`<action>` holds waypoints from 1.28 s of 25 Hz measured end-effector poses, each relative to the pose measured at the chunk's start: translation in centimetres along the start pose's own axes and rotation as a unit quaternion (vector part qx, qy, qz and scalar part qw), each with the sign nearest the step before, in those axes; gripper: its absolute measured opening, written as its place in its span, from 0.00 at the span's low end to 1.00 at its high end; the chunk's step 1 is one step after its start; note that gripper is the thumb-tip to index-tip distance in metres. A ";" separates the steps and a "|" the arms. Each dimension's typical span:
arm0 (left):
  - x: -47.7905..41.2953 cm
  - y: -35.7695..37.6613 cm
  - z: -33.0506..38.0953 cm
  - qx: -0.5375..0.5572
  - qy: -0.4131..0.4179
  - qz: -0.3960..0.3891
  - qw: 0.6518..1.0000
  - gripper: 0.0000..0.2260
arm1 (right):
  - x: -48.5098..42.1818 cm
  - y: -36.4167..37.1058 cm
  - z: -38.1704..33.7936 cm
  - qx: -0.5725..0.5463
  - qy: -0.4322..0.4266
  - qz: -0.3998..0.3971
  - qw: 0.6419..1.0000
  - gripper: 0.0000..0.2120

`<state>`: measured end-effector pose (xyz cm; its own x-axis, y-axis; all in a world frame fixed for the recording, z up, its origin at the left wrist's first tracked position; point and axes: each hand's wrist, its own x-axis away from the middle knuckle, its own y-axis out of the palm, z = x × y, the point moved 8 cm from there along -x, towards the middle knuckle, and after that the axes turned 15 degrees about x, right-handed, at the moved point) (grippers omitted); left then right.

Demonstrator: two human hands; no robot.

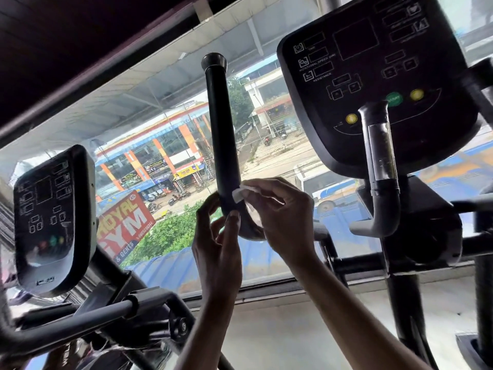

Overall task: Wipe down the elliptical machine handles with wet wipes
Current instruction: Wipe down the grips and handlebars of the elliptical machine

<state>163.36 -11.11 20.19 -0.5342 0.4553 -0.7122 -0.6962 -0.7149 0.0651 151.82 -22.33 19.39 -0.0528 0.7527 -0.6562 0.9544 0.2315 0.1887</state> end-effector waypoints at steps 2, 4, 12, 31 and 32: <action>-1.2 0.5 0.6 0.002 0.003 -0.002 1.000 0.23 | -1.8 0.5 -0.8 0.022 -0.010 0.033 0.999 0.06; -2.4 1.1 1.6 0.011 0.015 -0.005 1.000 0.23 | -2.5 0.6 -0.5 0.030 -0.009 0.022 0.999 0.06; -4.4 0.7 1.6 0.021 0.001 -0.003 1.000 0.13 | -1.9 1.0 -0.3 -0.031 0.022 0.006 0.999 0.06; -5.9 0.2 1.6 0.059 -0.040 -0.016 0.997 0.17 | 2.1 -0.9 -1.9 0.094 -0.172 -0.029 0.980 0.04; -6.0 0.2 1.6 0.061 -0.039 -0.015 0.997 0.17 | 2.1 -0.8 -1.7 0.097 -0.176 -0.025 0.979 0.04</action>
<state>165.66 -13.12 25.63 -0.5452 0.5187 -0.6585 -0.7629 -0.6327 0.1333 150.48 -19.89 19.07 -0.0282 0.4769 -0.8785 0.9930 0.1144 0.0303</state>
